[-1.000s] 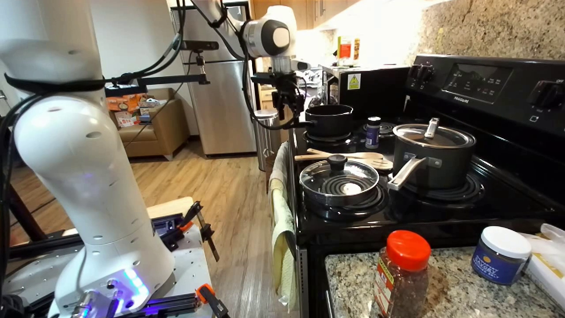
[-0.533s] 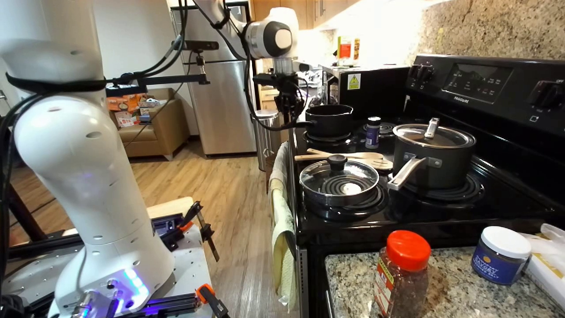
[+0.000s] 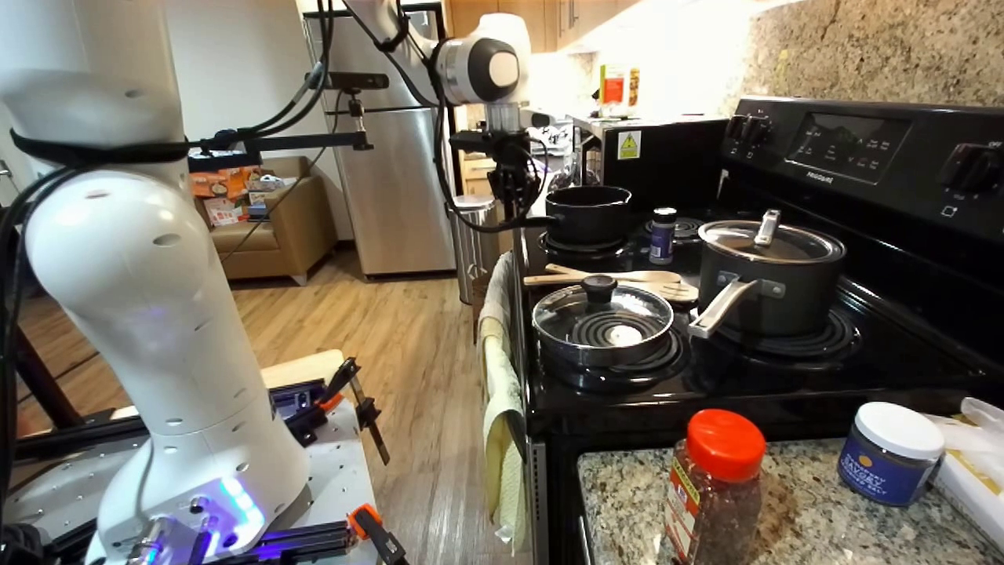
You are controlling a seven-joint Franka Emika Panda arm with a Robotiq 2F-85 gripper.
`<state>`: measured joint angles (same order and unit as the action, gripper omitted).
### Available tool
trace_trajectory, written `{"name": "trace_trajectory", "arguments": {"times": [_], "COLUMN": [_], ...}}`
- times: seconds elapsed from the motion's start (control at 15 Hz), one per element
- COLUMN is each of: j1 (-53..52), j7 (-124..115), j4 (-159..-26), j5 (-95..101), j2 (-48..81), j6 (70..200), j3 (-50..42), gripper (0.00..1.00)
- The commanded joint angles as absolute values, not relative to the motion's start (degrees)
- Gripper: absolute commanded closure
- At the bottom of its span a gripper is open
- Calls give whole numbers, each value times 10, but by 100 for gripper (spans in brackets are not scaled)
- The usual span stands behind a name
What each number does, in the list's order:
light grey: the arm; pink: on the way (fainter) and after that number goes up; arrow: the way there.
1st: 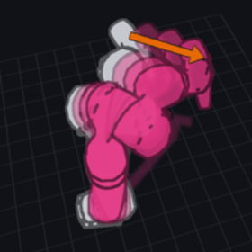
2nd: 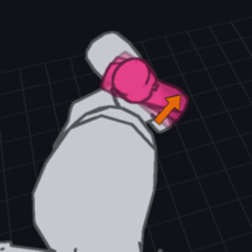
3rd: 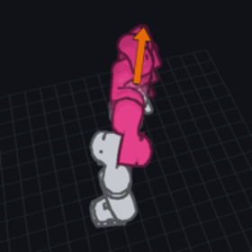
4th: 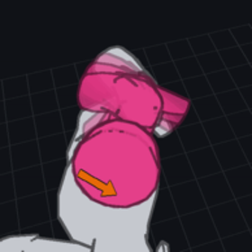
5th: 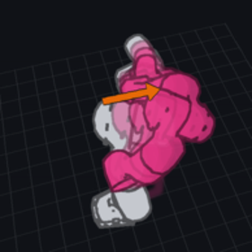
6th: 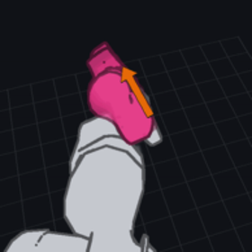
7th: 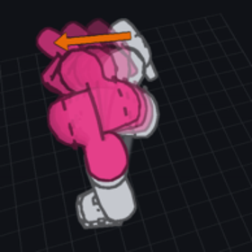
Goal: Remove the wooden spoon from the pot and put it on the stove and then center the pot on the plate
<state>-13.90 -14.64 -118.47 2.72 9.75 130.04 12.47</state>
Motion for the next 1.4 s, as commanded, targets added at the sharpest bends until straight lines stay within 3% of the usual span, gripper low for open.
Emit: {"name": "trace_trajectory", "arguments": {"times": [0.0,1.33], "j1": [-141,-125], "j7": [-140,-16], "j4": [-1179,-1177], "j5": [32,-15], "j2": [87,118], "j6": [1268,1239], "j3": [119,116], "gripper": [86,86]}}
